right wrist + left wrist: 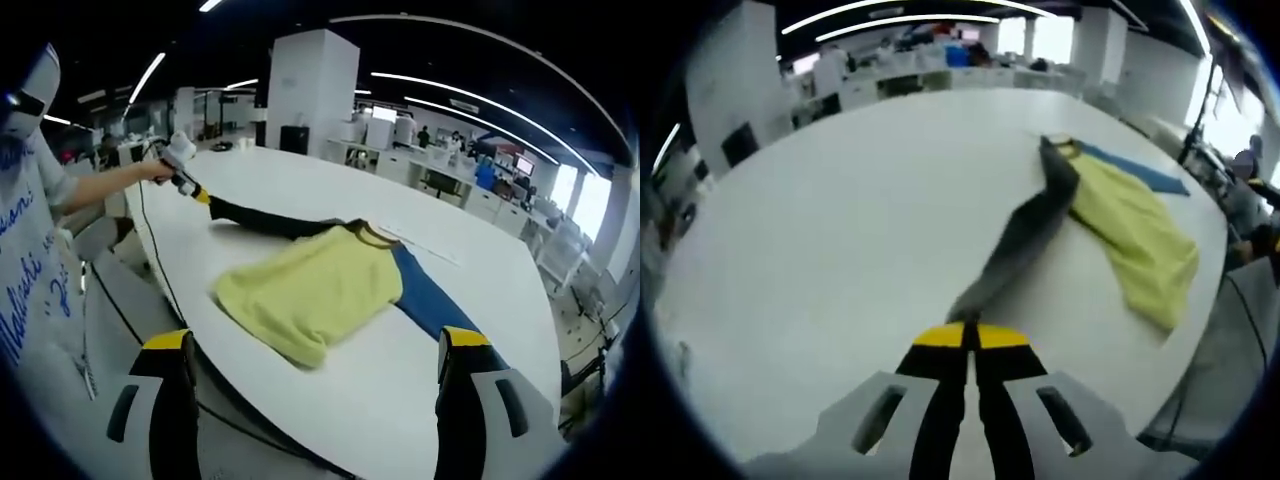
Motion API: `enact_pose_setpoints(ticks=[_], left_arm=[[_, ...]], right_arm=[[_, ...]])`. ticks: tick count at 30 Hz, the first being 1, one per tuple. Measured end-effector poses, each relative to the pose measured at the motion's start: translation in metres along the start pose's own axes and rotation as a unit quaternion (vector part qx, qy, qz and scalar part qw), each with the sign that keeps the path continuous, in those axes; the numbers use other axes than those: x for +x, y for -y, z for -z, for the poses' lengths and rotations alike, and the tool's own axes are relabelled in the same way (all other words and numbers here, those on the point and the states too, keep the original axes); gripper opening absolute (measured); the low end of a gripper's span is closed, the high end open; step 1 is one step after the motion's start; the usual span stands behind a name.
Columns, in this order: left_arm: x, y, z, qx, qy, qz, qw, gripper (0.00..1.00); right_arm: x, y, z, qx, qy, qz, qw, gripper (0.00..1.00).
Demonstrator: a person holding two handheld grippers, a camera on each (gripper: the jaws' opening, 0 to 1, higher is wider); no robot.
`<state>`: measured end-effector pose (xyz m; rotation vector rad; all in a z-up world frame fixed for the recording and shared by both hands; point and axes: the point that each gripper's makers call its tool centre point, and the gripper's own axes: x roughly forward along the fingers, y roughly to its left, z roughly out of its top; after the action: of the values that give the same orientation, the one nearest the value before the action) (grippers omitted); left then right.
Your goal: Fold the garment on the visible template until the final outline fits inside the template.
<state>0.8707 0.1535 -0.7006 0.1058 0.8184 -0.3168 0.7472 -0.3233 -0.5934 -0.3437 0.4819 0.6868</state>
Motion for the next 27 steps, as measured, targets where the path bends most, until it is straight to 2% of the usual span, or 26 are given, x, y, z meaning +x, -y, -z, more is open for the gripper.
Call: enact_pose_setpoints(ticks=[13, 27], left_arm=[[0.015, -0.045, -0.005, -0.055, 0.016, 0.000, 0.9984, 0.00], [0.027, -0.075, -0.008, -0.090, 0.029, 0.007, 0.9955, 0.00]], right_arm=[[0.010, -0.012, -0.011, 0.003, -0.005, 0.008, 1.0000, 1.00], [0.021, -0.020, -0.029, -0.006, -0.005, 0.017, 0.9998, 1.00]])
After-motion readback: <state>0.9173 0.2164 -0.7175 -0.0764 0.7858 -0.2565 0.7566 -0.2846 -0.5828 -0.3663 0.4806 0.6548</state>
